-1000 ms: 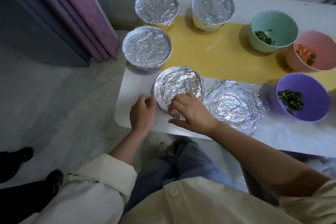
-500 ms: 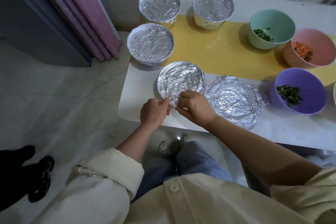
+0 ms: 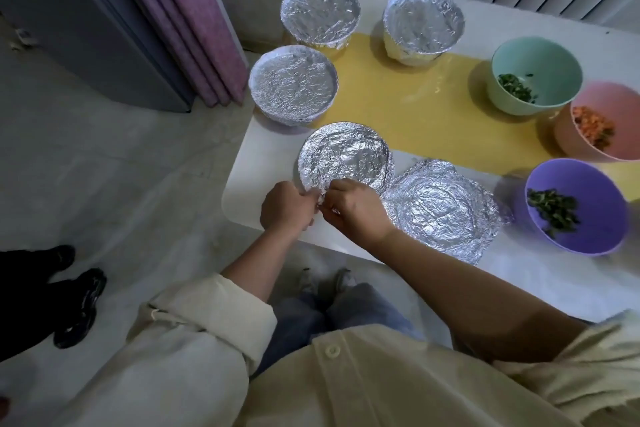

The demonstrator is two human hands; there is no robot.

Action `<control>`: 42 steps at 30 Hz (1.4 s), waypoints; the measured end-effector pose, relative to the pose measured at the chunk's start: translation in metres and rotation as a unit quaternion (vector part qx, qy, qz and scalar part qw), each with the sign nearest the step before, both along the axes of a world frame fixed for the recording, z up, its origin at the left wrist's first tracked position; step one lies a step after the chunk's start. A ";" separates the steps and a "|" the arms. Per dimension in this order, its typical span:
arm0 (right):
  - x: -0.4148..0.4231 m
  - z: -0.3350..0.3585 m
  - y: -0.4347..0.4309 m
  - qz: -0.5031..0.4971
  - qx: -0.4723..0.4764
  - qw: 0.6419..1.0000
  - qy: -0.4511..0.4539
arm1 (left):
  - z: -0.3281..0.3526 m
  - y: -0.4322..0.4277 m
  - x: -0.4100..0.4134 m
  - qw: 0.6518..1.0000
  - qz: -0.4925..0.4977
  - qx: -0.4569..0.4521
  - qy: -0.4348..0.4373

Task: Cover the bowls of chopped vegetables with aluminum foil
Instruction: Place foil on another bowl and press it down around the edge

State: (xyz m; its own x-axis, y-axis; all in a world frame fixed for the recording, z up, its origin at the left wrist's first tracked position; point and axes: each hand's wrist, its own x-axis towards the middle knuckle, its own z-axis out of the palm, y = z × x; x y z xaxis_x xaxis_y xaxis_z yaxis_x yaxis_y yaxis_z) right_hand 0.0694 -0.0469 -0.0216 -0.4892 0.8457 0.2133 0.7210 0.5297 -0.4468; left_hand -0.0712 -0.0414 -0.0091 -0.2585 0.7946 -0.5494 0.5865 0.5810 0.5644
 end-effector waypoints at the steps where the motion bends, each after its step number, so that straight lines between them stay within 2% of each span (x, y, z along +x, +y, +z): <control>1: 0.000 0.001 0.000 0.005 0.002 1.000 -0.002 | 0.000 0.001 0.001 1.000 -0.006 0.003 0.022; 4: 0.003 0.002 0.001 0.028 0.004 1.000 -0.011 | 0.004 0.005 0.004 0.997 -0.023 0.002 0.076; 14: 0.027 -0.001 -0.003 0.014 0.060 0.993 -0.097 | 0.007 0.013 0.004 0.997 -0.008 -0.022 0.072; 21: 0.025 -0.003 0.003 0.047 0.060 0.994 -0.074 | 0.005 0.004 0.006 0.997 -0.001 -0.005 0.073; 27: 0.019 -0.001 0.002 0.043 0.050 0.996 -0.061 | -0.007 -0.018 0.019 0.999 0.051 -0.001 0.013; 35: 0.002 0.000 0.000 0.028 0.023 0.999 -0.029 | -0.007 -0.003 0.018 0.991 0.027 0.010 0.129; 42: 0.001 0.000 -0.004 -0.015 0.016 1.000 -0.007 | -0.011 -0.006 0.025 0.994 0.018 -0.020 0.108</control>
State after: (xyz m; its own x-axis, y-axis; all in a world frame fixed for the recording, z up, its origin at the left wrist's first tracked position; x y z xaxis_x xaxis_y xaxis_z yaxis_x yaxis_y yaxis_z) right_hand 0.0705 -0.0511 -0.0212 -0.4673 0.8525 0.2342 0.7426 0.5223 -0.4193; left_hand -0.0465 -0.0469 -0.0203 -0.4018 0.7614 -0.5089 0.6705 0.6230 0.4028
